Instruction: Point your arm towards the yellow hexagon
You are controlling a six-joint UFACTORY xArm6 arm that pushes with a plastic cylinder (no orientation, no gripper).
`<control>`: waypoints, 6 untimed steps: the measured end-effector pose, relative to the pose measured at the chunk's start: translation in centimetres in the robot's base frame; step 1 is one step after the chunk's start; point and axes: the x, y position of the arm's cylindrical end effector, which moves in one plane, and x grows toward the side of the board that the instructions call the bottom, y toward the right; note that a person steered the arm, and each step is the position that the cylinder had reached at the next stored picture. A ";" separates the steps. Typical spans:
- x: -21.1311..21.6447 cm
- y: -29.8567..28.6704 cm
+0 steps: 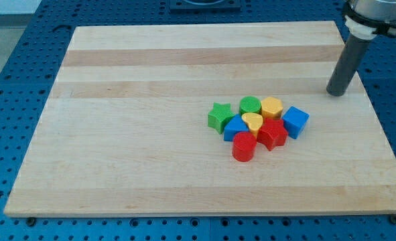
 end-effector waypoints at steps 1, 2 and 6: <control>-4.1 -0.3; -6.1 -3.9; -2.4 -13.1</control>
